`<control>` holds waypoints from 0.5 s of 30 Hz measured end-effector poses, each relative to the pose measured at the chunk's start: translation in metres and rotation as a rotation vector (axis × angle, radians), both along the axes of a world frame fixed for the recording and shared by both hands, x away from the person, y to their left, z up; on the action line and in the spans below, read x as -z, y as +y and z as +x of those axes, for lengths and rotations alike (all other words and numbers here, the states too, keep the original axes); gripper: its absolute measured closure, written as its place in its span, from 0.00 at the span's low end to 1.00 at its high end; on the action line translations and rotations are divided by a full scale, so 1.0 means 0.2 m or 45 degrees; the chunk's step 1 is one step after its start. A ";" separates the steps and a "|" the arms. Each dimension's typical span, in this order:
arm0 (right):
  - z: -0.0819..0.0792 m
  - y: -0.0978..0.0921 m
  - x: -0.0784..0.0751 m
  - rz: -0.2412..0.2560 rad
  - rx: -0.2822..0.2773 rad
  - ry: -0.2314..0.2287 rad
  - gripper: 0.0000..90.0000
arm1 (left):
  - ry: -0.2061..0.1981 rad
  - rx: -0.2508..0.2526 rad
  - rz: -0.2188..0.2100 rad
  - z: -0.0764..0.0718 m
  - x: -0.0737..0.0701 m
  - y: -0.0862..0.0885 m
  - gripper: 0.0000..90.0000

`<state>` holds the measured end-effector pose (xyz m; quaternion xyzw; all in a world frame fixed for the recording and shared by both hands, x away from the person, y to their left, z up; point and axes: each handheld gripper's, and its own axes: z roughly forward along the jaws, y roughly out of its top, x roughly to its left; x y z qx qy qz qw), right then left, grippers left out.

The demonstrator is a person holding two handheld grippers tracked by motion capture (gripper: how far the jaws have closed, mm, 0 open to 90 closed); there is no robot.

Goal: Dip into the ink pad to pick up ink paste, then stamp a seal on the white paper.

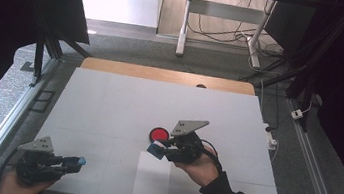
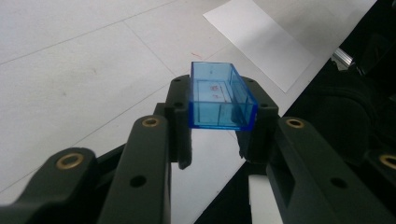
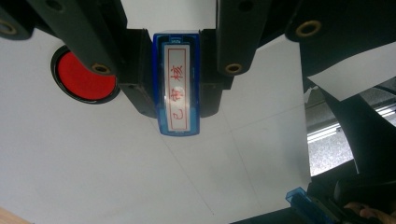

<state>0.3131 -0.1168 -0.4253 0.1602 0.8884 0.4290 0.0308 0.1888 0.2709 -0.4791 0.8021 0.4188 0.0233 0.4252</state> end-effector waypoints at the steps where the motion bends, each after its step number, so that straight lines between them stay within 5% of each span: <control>1: 0.00 0.00 0.01 -0.003 0.002 0.004 0.79 | 0.001 0.001 0.002 0.00 0.00 0.00 0.76; 15: -0.03 0.02 0.09 -0.086 -0.016 0.012 0.79 | 0.002 0.002 0.003 0.00 0.00 0.00 0.76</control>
